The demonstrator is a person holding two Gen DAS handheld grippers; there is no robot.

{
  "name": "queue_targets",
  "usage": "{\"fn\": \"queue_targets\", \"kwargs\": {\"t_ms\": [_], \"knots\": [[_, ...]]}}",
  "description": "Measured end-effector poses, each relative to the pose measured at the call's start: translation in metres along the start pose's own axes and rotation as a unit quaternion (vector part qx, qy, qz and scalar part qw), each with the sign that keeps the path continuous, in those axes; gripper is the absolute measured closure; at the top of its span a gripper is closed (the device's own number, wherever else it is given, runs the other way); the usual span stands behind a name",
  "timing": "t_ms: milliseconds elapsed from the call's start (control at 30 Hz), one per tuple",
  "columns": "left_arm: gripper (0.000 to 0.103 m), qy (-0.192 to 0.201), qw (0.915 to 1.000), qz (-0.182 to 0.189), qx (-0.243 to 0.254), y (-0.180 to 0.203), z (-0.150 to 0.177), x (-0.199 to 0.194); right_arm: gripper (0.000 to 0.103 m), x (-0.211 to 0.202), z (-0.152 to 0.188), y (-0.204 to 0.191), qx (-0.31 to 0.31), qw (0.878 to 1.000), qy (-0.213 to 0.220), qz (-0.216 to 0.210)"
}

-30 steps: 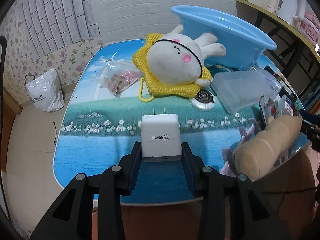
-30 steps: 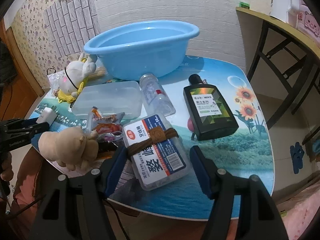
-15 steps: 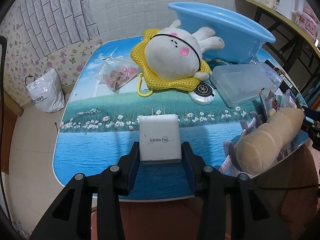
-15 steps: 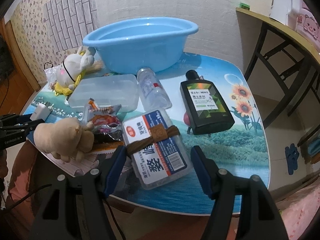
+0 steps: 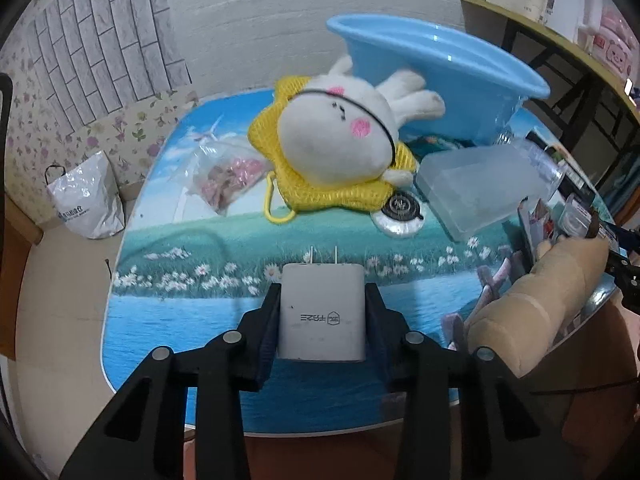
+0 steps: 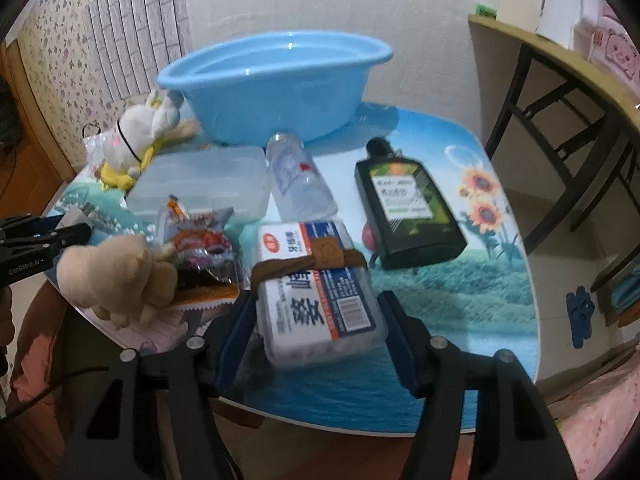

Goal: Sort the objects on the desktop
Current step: 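Grasp the brown-banded toothbrush box with the right tool while the left tool lifts the white box, then carry both boxes over the blue basin and open both tools to drop them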

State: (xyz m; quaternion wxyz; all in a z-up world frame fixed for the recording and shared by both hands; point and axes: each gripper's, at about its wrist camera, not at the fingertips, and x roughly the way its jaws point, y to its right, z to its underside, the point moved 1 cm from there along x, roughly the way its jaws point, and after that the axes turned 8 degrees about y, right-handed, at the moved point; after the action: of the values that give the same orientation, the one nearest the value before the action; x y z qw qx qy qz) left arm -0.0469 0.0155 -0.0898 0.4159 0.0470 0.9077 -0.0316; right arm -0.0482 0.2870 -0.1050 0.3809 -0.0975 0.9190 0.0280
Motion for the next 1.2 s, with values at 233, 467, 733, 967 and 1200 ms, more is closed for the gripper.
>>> {"fn": "queue_targets", "kwargs": {"t_ms": [233, 467, 733, 967, 1200], "knots": [[0.065, 0.028, 0.9995, 0.006, -0.009, -0.002, -0.017, -0.020, 0.048, -0.019, -0.015, -0.005, -0.005, 0.999, 0.039, -0.011], [0.065, 0.054, 0.9984, 0.010, -0.010, -0.002, -0.038, -0.035, 0.048, -0.037, -0.033, -0.007, -0.010, 0.996, 0.080, -0.022], [0.065, 0.087, 0.9960, 0.022, 0.000, 0.010, -0.069, -0.046, 0.048, -0.057, -0.064, -0.006, -0.012, 0.990, 0.134, -0.036], [0.065, 0.097, 0.9943, 0.042, 0.015, 0.028, -0.098, -0.036, 0.048, -0.050, -0.091, -0.011, -0.019, 0.986, 0.160, -0.053], [0.065, 0.099, 0.9930, 0.057, 0.032, 0.048, -0.122, -0.022, 0.048, -0.026, -0.112, -0.014, -0.024, 0.984, 0.161, -0.069]]}}
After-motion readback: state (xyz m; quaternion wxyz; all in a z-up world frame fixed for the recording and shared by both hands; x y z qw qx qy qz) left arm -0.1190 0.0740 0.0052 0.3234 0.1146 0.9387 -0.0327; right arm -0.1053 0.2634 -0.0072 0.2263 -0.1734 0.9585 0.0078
